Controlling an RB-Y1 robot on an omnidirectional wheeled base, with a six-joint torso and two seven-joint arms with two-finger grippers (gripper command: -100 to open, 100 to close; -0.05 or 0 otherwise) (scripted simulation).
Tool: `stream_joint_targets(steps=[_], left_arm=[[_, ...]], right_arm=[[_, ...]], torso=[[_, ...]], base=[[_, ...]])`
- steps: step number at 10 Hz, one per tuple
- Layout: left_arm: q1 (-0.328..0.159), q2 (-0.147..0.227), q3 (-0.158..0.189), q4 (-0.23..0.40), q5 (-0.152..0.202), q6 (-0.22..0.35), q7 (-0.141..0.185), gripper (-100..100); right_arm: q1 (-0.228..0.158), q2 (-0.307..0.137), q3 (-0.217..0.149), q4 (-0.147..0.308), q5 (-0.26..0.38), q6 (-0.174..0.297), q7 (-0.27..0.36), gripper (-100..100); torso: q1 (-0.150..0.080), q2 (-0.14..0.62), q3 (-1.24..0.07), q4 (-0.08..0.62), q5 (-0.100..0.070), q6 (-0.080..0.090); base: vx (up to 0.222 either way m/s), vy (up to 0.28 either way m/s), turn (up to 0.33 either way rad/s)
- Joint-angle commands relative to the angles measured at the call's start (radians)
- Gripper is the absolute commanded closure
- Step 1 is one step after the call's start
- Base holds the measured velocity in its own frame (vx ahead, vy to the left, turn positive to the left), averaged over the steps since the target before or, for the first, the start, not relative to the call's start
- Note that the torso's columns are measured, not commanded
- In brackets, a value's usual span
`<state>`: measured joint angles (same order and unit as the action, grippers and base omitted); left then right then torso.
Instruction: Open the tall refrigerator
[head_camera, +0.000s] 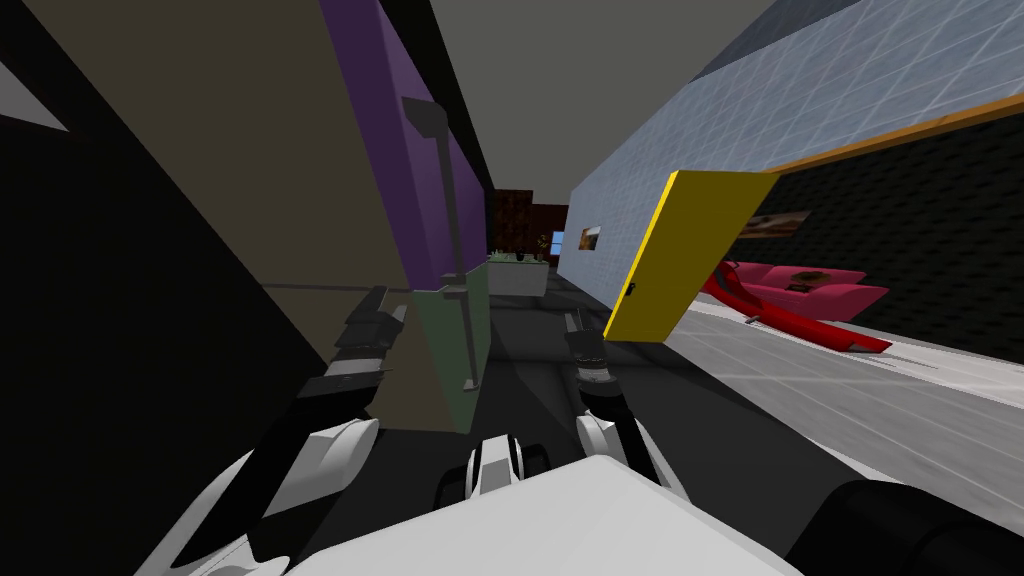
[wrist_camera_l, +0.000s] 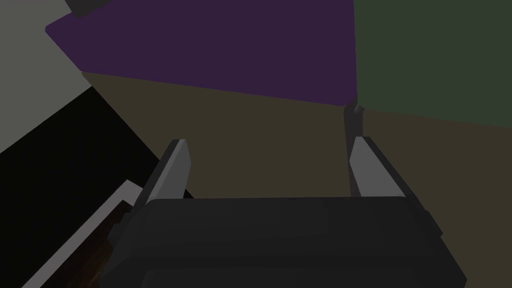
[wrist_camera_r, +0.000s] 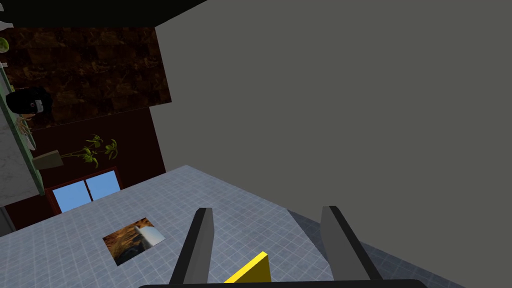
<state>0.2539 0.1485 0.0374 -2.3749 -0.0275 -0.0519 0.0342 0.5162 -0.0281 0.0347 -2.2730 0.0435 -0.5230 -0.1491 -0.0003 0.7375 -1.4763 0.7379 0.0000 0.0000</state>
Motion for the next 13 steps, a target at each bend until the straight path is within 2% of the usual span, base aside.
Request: stream_joint_targets(steps=[1, 2, 3, 4, 5, 6, 7, 13], left_arm=[[-0.038, -0.002, -0.003, -0.007, 0.014, 0.076, 0.015, -100], [-0.038, -0.002, -0.003, -0.007, 0.014, 0.096, 0.015, -100], [-0.061, -0.003, -0.005, -0.012, 0.022, 0.128, 0.023, -100], [-0.061, -0.003, -0.005, -0.012, 0.022, 0.149, 0.023, -100], [-0.084, -0.003, -0.006, -0.015, 0.031, 0.182, 0.031, -100], [-0.084, -0.003, -0.006, -0.015, 0.031, 0.202, 0.031, -100], [-0.105, -0.003, -0.006, -0.018, 0.040, 0.237, 0.039, -100], [-0.163, -0.004, -0.002, -0.017, 0.064, 0.390, 0.057, -100]], right_arm=[[0.000, 0.000, 0.000, 0.000, 0.000, 0.000, 0.000, 0], [0.000, 0.000, 0.000, 0.000, 0.000, 0.000, 0.000, 0], [0.000, 0.000, 0.000, 0.000, 0.000, 0.000, 0.000, 0], [0.000, 0.000, 0.000, 0.000, 0.000, 0.000, 0.000, 0], [0.000, 0.000, 0.000, 0.000, 0.000, 0.000, 0.000, 0], [0.000, 0.000, 0.000, 0.000, 0.000, 0.000, 0.000, 0], [0.000, 0.000, 0.000, 0.000, 0.000, 0.000, 0.000, 0], [0.000, 0.000, 0.000, 0.000, 0.000, 0.000, 0.000, 0]], torso=[[0.000, 0.000, 0.000, 0.000, 0.000, 0.000], [0.000, 0.000, 0.000, 0.000, 0.000, 0.000], [0.001, 0.001, 0.000, 0.000, 0.000, 0.000], [0.000, 0.001, 0.000, 0.000, 0.000, 0.000], [0.001, 0.001, 0.001, 0.000, 0.000, 0.000], [0.000, 0.000, 0.000, 0.000, 0.000, 0.000], [0.001, 0.000, 0.000, 0.000, 0.000, 0.000], [0.000, -0.005, -0.004, -0.003, 0.000, 0.002]], base=[[0.020, -0.036, 0.019], [0.013, -0.036, 0.009], [0.013, -0.040, 0.019], [0.011, -0.033, 0.008], [0.024, -0.037, 0.021], [0.021, -0.034, 0.008], [0.016, -0.036, 0.012], [0.011, -0.026, 0.012]])
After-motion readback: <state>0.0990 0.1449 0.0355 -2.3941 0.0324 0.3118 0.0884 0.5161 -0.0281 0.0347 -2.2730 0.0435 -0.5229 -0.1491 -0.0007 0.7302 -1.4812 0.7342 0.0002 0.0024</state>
